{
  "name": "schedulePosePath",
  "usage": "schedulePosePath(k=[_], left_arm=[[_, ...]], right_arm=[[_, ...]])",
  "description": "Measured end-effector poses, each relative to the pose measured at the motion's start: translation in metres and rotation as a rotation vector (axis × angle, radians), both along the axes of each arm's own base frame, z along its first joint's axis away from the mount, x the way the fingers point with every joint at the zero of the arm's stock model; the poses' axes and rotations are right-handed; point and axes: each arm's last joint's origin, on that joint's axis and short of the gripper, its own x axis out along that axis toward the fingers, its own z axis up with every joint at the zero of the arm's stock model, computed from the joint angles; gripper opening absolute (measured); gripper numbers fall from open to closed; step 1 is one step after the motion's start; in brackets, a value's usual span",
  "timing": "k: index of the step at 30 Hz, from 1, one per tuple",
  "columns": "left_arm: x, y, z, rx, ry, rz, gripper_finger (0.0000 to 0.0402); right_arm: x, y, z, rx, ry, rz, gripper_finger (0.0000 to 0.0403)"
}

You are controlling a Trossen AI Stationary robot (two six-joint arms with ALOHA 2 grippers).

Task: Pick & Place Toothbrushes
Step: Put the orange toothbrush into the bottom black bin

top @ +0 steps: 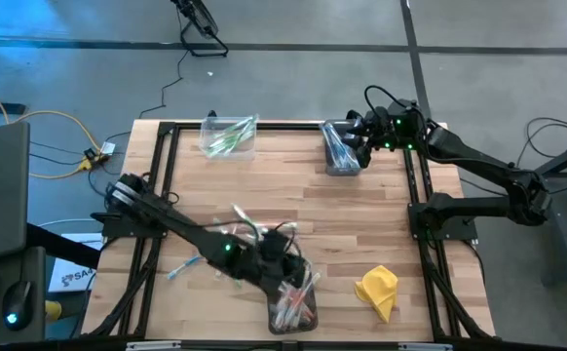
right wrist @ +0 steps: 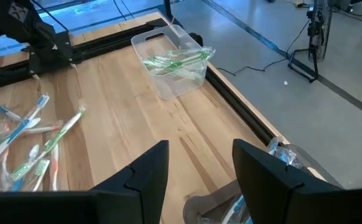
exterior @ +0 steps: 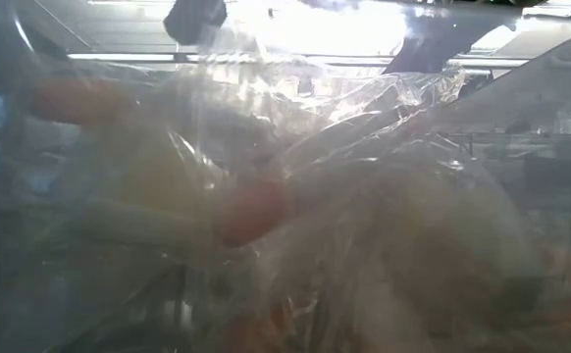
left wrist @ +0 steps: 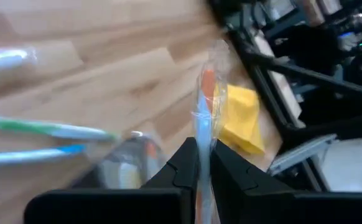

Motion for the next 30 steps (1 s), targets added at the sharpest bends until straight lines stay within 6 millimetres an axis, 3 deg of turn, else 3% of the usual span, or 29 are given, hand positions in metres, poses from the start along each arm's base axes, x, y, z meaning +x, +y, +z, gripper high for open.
schedulePosePath(k=[9, 16, 26, 30], left_arm=[[0.015, -0.027, -0.045, -0.043, 0.01, -0.006, 0.0024], [0.015, -0.032, -0.061, -0.086, 0.083, -0.034, 0.0024], [0.017, -0.034, -0.061, -0.124, 0.085, -0.071, 0.0025], [0.017, -0.034, -0.062, -0.13, 0.088, -0.077, 0.005]], right_arm=[[0.0, 0.0, 0.0, -0.004, -0.001, 0.002, 0.0171], [0.0, 0.0, 0.0, -0.018, 0.005, 0.009, 0.0171], [0.0, 0.0, 0.0, -0.019, 0.005, 0.009, 0.0171], [0.0, 0.0, 0.0, -0.018, 0.005, 0.009, 0.0171]])
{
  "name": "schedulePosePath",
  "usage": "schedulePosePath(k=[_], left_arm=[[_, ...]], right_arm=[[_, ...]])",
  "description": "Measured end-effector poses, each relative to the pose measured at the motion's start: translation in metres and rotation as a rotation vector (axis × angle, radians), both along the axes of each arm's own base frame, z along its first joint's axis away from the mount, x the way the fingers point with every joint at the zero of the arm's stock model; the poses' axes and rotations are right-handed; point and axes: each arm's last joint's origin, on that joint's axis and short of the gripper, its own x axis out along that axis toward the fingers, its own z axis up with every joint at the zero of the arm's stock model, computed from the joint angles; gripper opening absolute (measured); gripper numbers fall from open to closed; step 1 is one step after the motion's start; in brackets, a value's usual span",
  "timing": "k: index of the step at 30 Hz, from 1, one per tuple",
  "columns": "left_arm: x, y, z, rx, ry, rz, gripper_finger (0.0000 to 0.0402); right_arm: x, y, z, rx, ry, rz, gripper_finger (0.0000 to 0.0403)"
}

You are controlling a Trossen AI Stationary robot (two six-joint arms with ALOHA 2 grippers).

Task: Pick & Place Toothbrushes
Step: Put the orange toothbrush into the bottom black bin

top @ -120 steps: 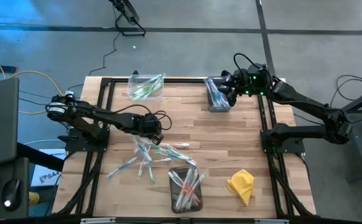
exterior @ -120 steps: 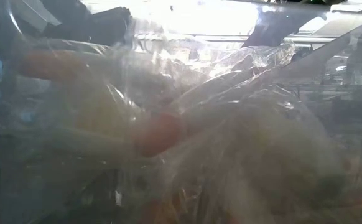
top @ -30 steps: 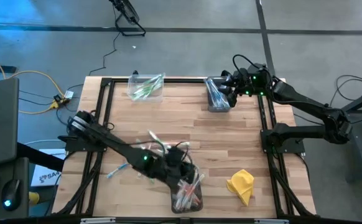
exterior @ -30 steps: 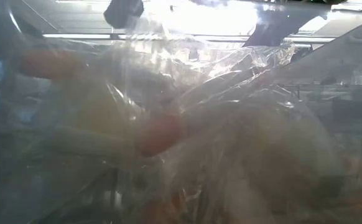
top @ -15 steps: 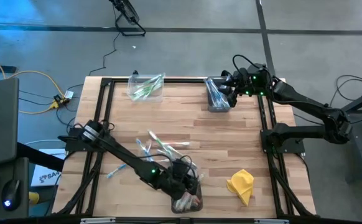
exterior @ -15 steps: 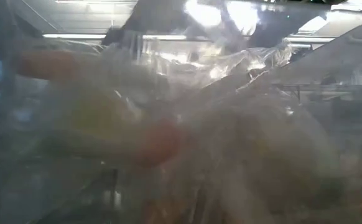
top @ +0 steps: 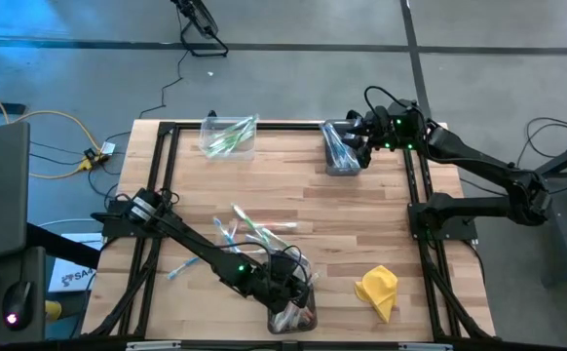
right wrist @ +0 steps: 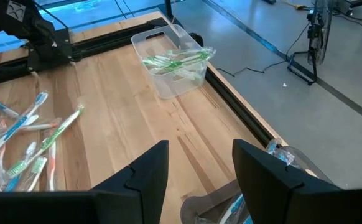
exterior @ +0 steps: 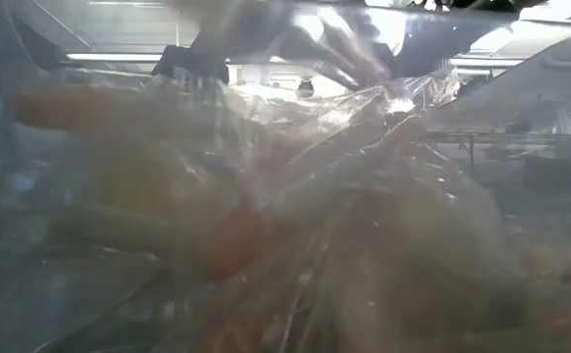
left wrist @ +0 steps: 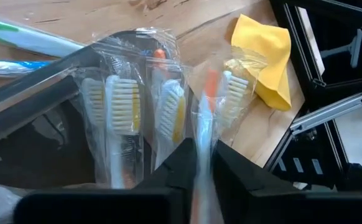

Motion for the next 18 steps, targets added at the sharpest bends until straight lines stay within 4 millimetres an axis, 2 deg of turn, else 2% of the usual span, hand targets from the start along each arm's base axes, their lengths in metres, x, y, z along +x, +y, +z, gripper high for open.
schedulePosePath(k=[7, 15, 18], left_arm=[[0.004, 0.006, -0.001, -0.059, 0.044, -0.062, 0.0116], [0.014, 0.024, -0.002, -0.123, 0.09, -0.152, 0.0124], [0.016, 0.033, 0.005, -0.126, 0.088, -0.185, 0.0124]], right_arm=[[0.0, 0.0, 0.0, 0.0, 0.0, -0.001, 0.0171], [0.0, 0.0, 0.0, 0.001, 0.0, -0.001, 0.0171], [0.0, 0.0, 0.0, 0.001, 0.0, 0.0, 0.0171]])
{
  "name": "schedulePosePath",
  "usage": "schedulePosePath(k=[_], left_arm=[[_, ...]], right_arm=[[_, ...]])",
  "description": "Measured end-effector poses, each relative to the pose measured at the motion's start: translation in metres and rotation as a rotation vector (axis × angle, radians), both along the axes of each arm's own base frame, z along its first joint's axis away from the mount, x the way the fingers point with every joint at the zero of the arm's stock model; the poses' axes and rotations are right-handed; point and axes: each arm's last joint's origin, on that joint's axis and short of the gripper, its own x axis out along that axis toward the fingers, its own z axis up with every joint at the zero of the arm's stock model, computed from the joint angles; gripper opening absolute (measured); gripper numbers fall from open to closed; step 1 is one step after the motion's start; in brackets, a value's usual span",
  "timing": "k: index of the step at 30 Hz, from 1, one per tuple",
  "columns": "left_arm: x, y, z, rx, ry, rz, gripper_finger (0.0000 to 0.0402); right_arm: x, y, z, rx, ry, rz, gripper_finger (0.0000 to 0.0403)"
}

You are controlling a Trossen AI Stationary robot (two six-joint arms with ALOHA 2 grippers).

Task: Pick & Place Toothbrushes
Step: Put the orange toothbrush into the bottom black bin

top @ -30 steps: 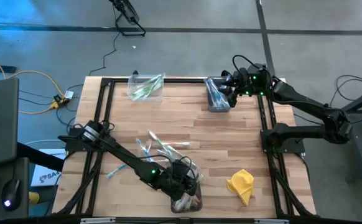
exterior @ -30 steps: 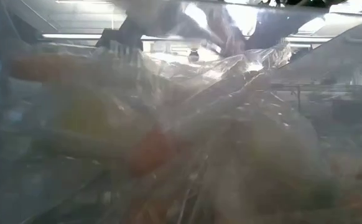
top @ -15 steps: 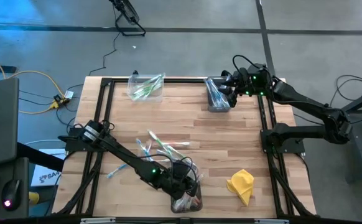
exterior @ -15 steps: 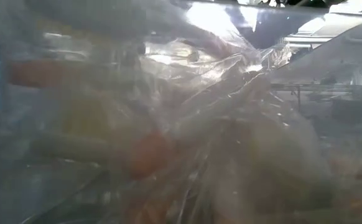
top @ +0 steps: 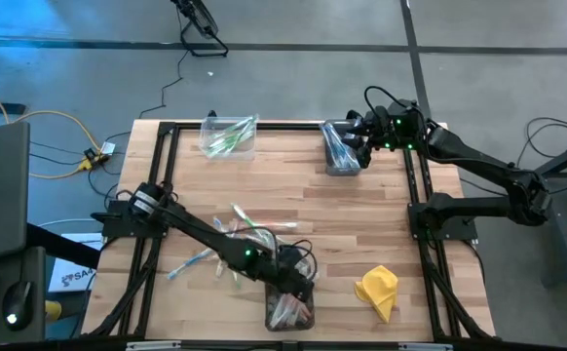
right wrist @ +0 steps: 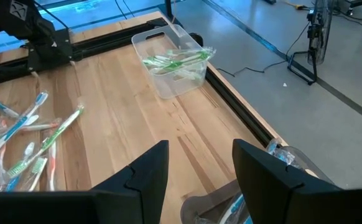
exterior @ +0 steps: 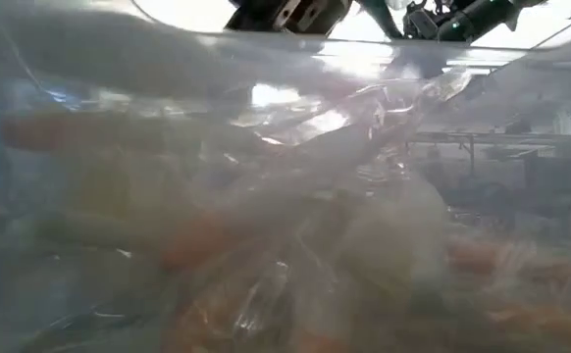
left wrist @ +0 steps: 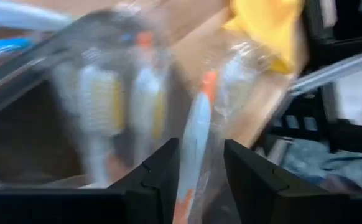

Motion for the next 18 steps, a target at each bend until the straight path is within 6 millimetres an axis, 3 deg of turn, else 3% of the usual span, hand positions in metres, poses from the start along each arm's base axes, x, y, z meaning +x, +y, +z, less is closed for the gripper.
schedulePosePath(k=[5, 18], left_arm=[[0.001, 0.009, 0.013, -0.03, -0.023, -0.035, 0.0125], [-0.003, 0.015, 0.018, -0.003, -0.012, 0.014, 0.0125]], right_arm=[[0.0, 0.0, 0.0, -0.002, 0.0, 0.001, 0.0171], [0.0, 0.0, 0.0, -0.007, 0.001, 0.003, 0.0171]])
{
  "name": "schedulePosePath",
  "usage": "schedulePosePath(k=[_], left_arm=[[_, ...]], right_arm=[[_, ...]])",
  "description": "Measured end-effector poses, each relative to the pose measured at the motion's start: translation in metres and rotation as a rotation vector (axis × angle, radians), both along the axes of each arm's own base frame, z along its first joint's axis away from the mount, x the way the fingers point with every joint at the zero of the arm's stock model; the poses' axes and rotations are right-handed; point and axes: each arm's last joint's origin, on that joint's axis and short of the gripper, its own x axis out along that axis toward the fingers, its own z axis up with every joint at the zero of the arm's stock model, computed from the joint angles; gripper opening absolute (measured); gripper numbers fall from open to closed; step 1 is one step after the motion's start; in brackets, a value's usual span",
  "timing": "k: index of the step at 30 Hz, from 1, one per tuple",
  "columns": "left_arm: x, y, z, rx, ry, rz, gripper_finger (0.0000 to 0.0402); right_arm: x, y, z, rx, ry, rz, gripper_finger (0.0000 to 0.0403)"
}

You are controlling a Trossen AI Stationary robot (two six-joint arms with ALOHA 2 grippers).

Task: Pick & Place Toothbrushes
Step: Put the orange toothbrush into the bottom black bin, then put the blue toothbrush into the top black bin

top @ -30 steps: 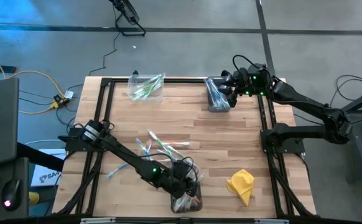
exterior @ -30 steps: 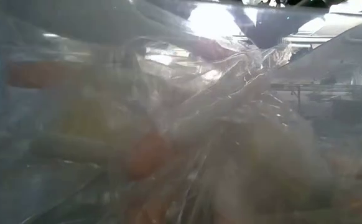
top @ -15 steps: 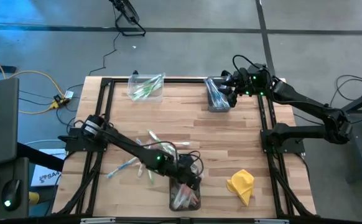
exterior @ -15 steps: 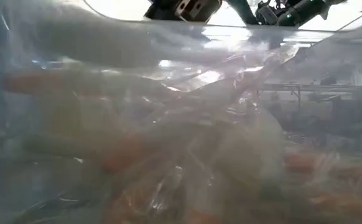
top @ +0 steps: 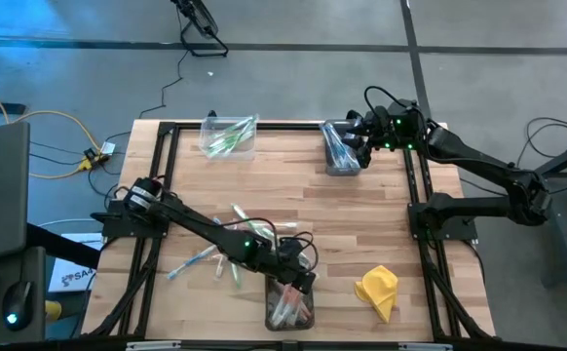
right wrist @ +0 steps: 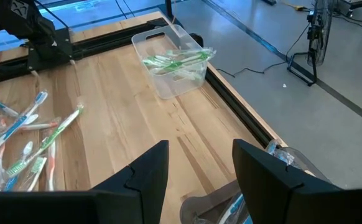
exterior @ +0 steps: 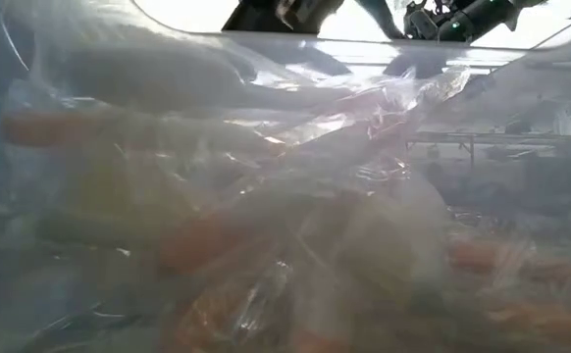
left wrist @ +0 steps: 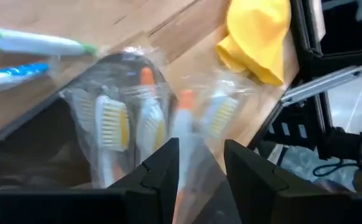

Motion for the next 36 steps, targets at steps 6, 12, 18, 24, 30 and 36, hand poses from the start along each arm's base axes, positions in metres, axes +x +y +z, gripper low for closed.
schedulePosePath(k=[6, 12, 18, 24, 30, 36], left_arm=[[-0.011, 0.006, 0.021, 0.081, -0.025, 0.001, 0.0125], [-0.025, 0.013, 0.049, 0.137, -0.083, -0.029, 0.0125], [-0.04, 0.02, 0.072, 0.179, -0.112, -0.035, 0.0125], [-0.063, 0.031, 0.094, 0.233, -0.086, -0.024, 0.0125], [-0.096, 0.047, 0.114, 0.31, -0.023, -0.007, 0.0125], [-0.126, 0.062, 0.131, 0.362, 0.023, 0.015, 0.0125]], right_arm=[[0.0, 0.0, 0.0, 0.001, 0.001, 0.0, 0.0171], [0.0, 0.0, 0.0, 0.003, 0.004, 0.0, 0.0171], [0.0, 0.0, 0.0, 0.003, 0.004, 0.0, 0.0171], [0.0, 0.0, 0.0, 0.001, 0.002, 0.0, 0.0171], [0.0, 0.0, 0.0, 0.001, 0.001, 0.0, 0.0171], [0.0, 0.0, 0.0, 0.001, 0.001, 0.0, 0.0171]])
